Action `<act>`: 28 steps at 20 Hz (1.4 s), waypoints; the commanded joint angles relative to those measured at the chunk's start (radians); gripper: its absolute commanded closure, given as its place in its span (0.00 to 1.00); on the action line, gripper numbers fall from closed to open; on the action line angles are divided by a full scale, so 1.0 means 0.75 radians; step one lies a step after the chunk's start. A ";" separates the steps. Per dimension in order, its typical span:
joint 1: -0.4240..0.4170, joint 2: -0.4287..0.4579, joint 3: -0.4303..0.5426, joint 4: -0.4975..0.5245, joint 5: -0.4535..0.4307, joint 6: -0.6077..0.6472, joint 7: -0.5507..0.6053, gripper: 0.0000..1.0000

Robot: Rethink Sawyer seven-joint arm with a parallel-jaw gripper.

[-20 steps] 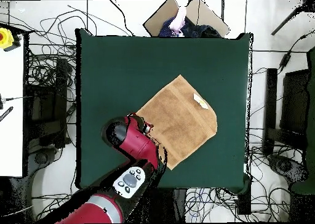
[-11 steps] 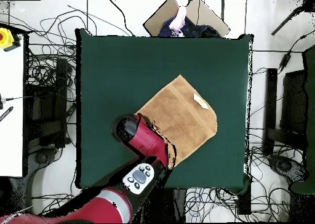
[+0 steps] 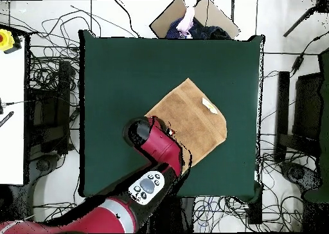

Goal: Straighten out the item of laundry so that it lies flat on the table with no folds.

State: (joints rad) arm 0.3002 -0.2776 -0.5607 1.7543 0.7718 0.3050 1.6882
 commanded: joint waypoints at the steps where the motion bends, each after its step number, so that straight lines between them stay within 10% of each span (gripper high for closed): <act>1: -0.007 0.018 0.042 -0.077 -0.032 0.142 0.360 0.00; 12: -0.316 -0.150 0.519 0.123 -0.066 -0.307 0.207 0.00; 28: -0.369 -0.172 0.606 0.163 -0.143 -0.400 0.313 0.00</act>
State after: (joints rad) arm 0.0388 -0.4097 -0.2560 1.8257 0.6953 0.0317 1.6882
